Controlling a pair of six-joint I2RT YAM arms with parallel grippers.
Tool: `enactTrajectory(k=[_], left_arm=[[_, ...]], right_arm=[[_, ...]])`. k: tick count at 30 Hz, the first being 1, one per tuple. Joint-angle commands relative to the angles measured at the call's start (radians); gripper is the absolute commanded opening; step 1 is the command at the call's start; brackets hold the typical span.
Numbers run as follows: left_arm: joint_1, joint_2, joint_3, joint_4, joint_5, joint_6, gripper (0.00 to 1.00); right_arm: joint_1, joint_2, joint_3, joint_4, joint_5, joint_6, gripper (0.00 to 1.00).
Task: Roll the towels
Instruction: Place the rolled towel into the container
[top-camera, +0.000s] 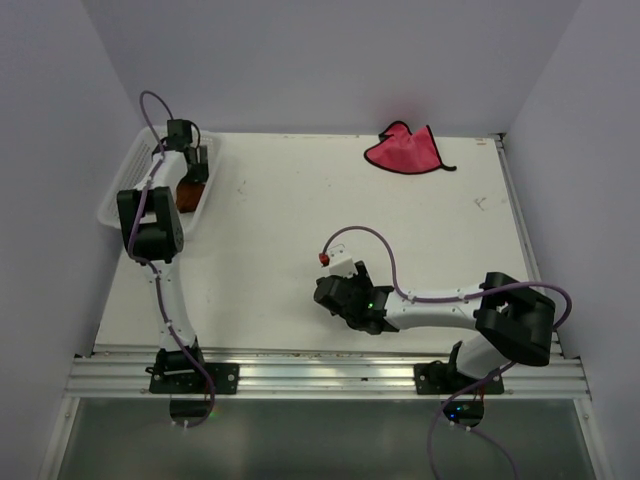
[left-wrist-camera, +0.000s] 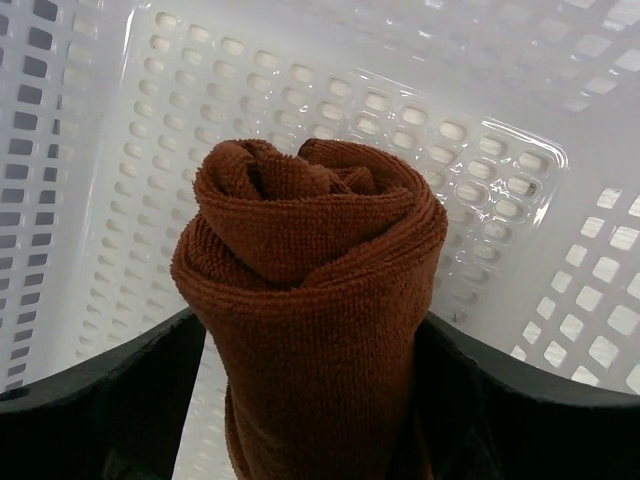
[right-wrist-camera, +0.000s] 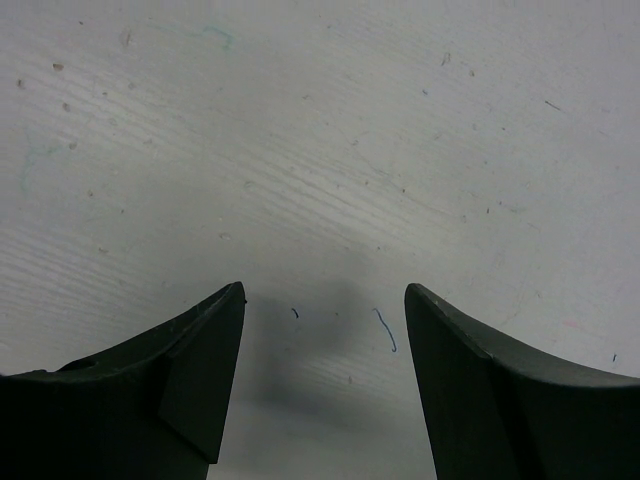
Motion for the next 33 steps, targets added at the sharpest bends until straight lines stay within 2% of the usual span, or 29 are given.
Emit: enactTrajectory(k=[1,11,19,22,27,30,33], left_arm=[[0.016,-0.061,0.022,0.014,0.032,-0.024,0.84],[0.031,-0.136,0.044,0.004,0.072,-0.049,0.99],[0.036,-0.162,0.108,-0.035,0.136,-0.09,1.0],[0.036,-0.262,0.055,0.008,0.193,-0.12,1.0],[0.031,-0.432,-0.017,0.115,0.378,-0.175,1.0],[0.005,-0.54,-0.053,0.132,0.39,-0.172,1.0],[-0.04,-0.688,-0.176,0.157,0.385,-0.149,1.0]], right_arm=[[-0.005,-0.01,0.041,0.003,-0.006,-0.008,0.69],[-0.005,-0.024,0.058,-0.023,-0.025,-0.002,0.69],[-0.005,-0.042,0.07,-0.047,-0.028,0.007,0.69],[-0.005,-0.053,0.078,-0.065,-0.023,0.006,0.69],[-0.017,-0.073,0.101,-0.085,-0.034,-0.005,0.69],[-0.026,-0.085,0.121,-0.108,-0.025,-0.011,0.69],[-0.046,-0.102,0.132,-0.125,-0.022,-0.008,0.69]])
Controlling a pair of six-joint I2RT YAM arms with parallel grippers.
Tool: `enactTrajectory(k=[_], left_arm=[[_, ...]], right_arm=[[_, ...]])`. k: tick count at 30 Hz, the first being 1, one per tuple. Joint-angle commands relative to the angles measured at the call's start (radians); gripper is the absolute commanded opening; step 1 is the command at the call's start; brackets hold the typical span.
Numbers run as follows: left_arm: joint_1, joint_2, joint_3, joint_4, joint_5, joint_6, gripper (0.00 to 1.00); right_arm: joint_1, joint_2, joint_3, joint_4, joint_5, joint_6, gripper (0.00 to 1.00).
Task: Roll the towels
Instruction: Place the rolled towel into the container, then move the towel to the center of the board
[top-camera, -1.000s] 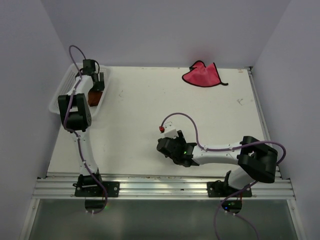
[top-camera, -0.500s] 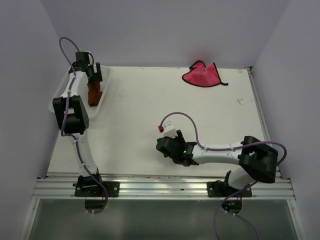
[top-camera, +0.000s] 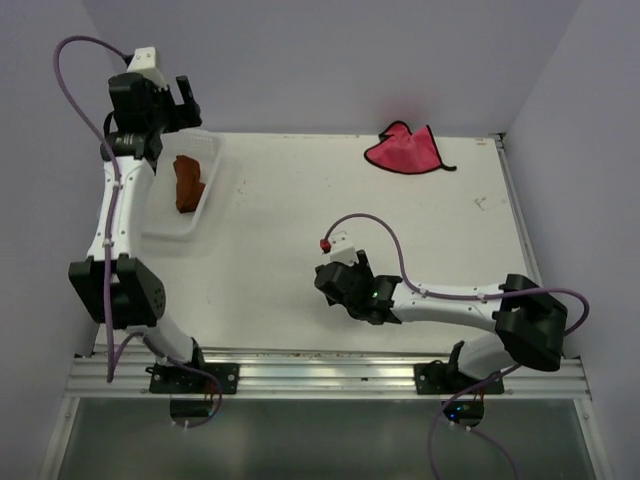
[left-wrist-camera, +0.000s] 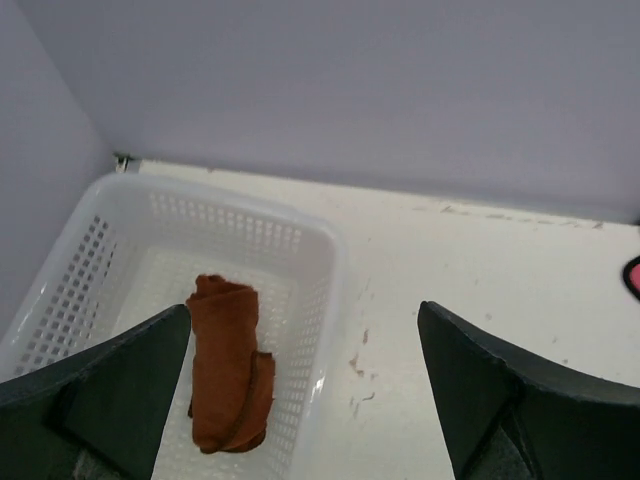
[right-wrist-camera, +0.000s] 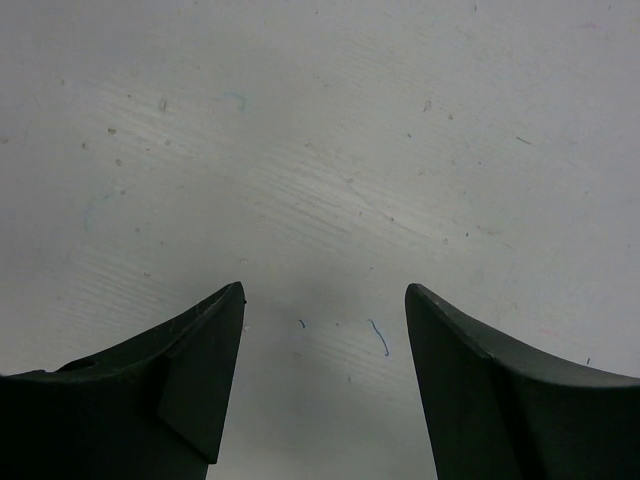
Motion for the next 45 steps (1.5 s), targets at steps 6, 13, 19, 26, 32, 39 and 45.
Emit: enactTrajectory(k=[6,13,19,26,32,39,45], left_arm=[[-0.18,-0.43,-0.53,0.363,0.063,-0.04,1.0],[-0.313,-0.601,-0.825,0.402,0.183,-0.134,0.99],[-0.384,-0.678,-0.917,0.334,0.139,-0.077,1.0],[-0.393,-0.709,-0.922,0.322,0.067,-0.085,1.0],[-0.391,-0.683,-0.911,0.308,0.075,-0.077,1.0],[-0.391,-0.634,-0.904,0.302,0.121,-0.079,0.99],[-0.391,-0.591,-0.891,0.291,0.134,-0.079,1.0]], right_arm=[[-0.165,-0.08,0.07,-0.061,-0.182,0.108,0.7],[-0.271,-0.124,0.105,-0.154,-0.219,0.168,0.65],[-0.449,-0.126,0.119,-0.121,-0.262,0.186,0.48],[-0.741,0.196,0.41,-0.099,-0.32,0.208,0.46],[-0.886,0.526,0.652,-0.081,-0.404,0.333,0.51],[-1.001,0.727,0.818,-0.042,-0.422,0.418,0.54],[-1.064,0.851,0.91,-0.016,-0.442,0.487,0.56]])
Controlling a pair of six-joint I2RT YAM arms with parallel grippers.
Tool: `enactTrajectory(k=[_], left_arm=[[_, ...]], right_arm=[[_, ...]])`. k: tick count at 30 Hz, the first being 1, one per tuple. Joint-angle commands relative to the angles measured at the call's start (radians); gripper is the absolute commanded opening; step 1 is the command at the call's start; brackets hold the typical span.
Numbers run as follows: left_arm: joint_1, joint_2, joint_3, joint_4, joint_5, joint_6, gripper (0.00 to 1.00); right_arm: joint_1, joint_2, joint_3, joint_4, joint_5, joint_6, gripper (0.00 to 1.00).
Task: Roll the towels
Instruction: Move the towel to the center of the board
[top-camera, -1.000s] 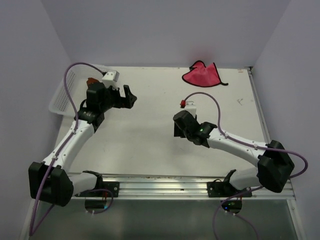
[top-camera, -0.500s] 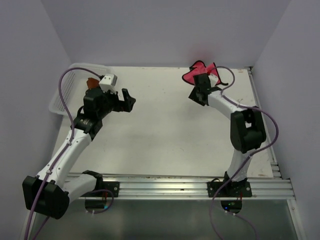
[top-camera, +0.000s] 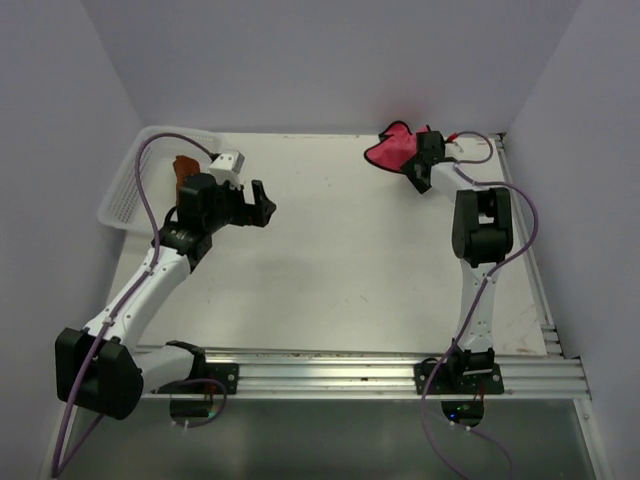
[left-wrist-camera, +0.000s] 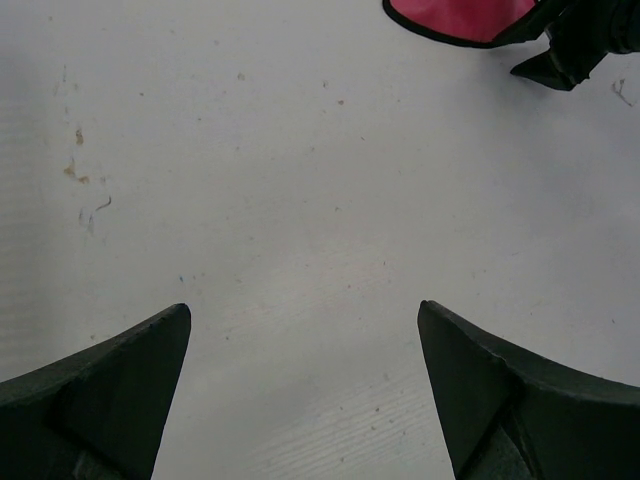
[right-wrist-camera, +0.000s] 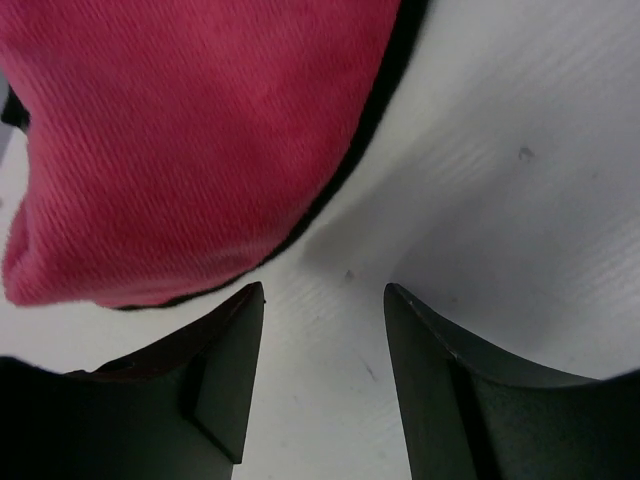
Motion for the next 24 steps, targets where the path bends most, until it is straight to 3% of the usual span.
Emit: enactTrajectory(k=[1,8,11,12,13,14,19,24], left_arm=[[-0.002,0.014,0.024,-0.001,0.019,0.015,1.0],[-0.002,0.046,0.033,-0.013,0.022,0.02,1.0],[-0.002,0.057,0.038,-0.017,0.028,0.02,0.99],[-0.002,0.061,0.039,-0.017,0.03,0.02,1.0],[-0.002,0.064,0.039,-0.021,0.027,0.02,1.0],[-0.002,0.066,0.039,-0.022,0.025,0.021,0.99],[-0.002,0.073,0.041,-0.021,0.031,0.02,1.0],[-0.002,0.067,0.038,-0.019,0.028,0.018,1.0]], right_arm=[[-0.032,0.071,0.047,0.014,-0.026,0.072,0.56],[-0.053,0.203,0.188,-0.017,-0.029,0.081,0.56],[-0.055,0.253,0.24,-0.048,-0.052,0.088,0.47],[-0.053,0.264,0.247,-0.052,-0.057,0.094,0.38],[-0.053,0.272,0.242,-0.049,-0.062,0.095,0.15],[-0.053,0.275,0.234,-0.046,-0.068,0.098,0.1],[-0.055,0.267,0.199,-0.019,-0.108,0.086,0.0],[-0.055,0.185,0.115,0.045,-0.152,0.049,0.0]])
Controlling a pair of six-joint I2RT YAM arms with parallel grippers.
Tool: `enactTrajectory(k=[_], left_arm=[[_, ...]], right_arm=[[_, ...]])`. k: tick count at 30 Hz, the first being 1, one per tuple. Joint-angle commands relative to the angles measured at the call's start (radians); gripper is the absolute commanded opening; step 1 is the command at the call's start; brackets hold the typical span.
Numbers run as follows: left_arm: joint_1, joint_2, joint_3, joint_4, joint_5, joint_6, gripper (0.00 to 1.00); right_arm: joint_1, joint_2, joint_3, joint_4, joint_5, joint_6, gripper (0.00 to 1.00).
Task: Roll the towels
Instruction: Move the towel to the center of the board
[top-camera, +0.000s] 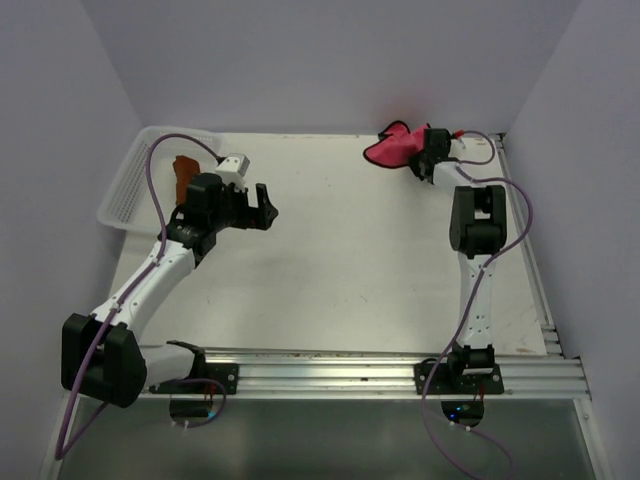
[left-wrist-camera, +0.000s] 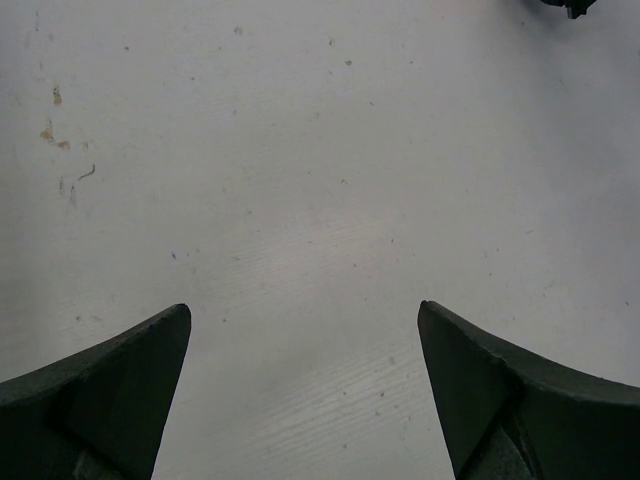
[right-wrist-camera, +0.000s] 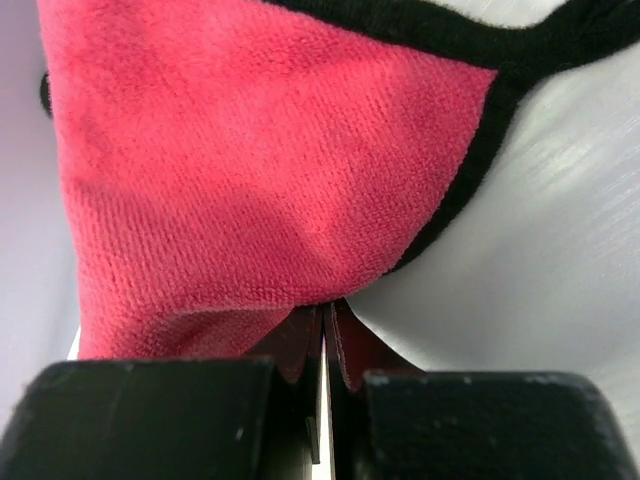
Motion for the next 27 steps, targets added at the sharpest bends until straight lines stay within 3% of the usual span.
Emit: enactTrajectory(k=[1,6,17,22,27], left_arm=[[-0.002,-0.007,0.034,0.008,0.016,0.017,1.0],[-0.002,-0.022,0.023,0.019,0.021,0.013,0.99],[-0.002,0.004,0.034,0.015,0.042,0.003,1.0],[0.0,-0.001,0.033,0.012,0.039,0.005,1.0],[0.0,-0.035,0.026,0.012,0.009,0.011,1.0]], right_arm=[[0.007,-0.036,-0.15,-0.066,-0.063,-0.047,0.0],[0.008,-0.234,-0.343,0.146,-0.103,-0.142,0.0],[0.008,-0.312,-0.362,0.2,-0.16,-0.142,0.0],[0.034,-0.441,-0.515,0.255,-0.189,-0.152,0.0],[0.098,-0.68,-0.724,0.274,-0.166,-0.184,0.0]])
